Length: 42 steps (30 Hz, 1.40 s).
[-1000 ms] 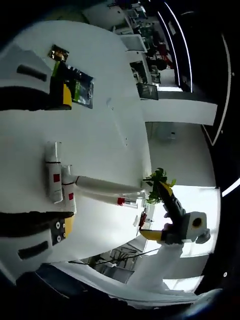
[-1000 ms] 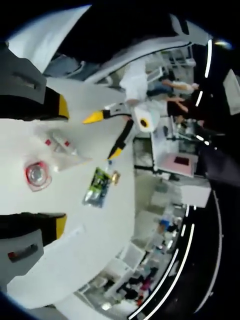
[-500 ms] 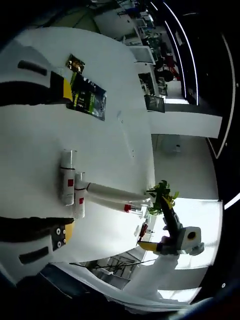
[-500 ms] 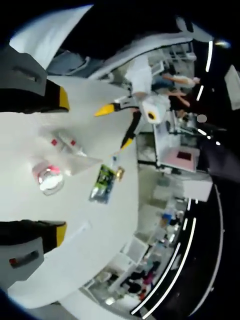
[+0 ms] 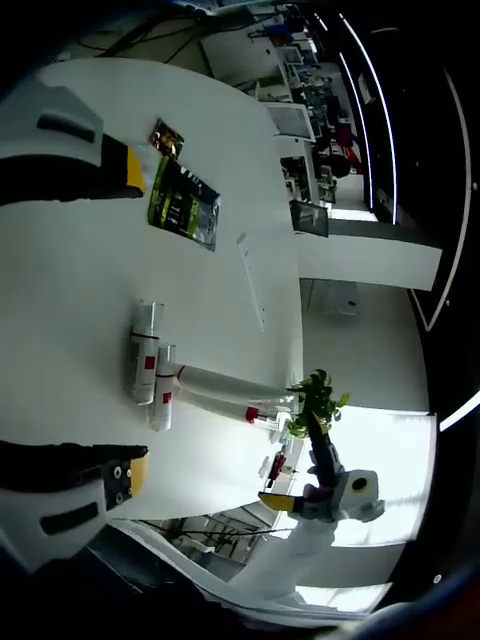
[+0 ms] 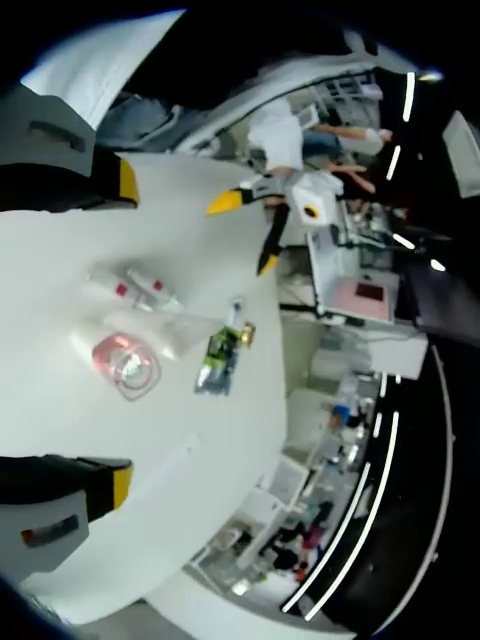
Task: Arrange the skincare products in the storage area until every visible bottle or jar stands upright without overlapping.
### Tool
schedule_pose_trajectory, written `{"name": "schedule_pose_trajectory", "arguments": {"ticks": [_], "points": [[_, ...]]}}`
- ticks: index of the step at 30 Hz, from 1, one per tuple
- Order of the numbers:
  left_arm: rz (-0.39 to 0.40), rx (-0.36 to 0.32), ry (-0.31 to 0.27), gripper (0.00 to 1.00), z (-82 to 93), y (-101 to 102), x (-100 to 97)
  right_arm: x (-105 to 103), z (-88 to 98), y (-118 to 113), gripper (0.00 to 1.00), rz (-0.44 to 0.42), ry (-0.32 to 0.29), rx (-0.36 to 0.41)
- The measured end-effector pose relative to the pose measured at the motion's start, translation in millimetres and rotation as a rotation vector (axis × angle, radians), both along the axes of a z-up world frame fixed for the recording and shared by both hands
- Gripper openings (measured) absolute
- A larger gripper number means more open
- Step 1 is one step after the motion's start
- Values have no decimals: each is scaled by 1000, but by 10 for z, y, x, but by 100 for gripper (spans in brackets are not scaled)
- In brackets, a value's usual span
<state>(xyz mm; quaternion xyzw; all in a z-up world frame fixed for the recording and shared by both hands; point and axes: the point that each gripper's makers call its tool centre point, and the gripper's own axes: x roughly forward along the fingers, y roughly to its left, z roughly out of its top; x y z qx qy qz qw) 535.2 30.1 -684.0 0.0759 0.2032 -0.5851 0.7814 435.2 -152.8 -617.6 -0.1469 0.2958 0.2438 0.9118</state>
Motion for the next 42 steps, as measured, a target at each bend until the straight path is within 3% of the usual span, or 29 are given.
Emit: {"name": "schedule_pose_trajectory", "arguments": {"ticks": [14,26,30,32,35,42], "points": [[-22,-3,22,99,-69,118,-107,-152,-347,157,99,-108,59,77],[-32,-69,34,99,20,257,-112,-247,-680,289,99,-207,91,138],[-19,-133,66,99,91,263,-70,-287,-839,298,99,-220,112,42],[-25,-143,64,99,102,265,-74,-285,-873,349,99,-221,120,53],[-47,-137,74,99,78,265,-118,-272,-907,443,97,-230,130,108],[-50,-124,54,98,51,318,-131,-245,-1141,548,83,-236,170,93]]}}
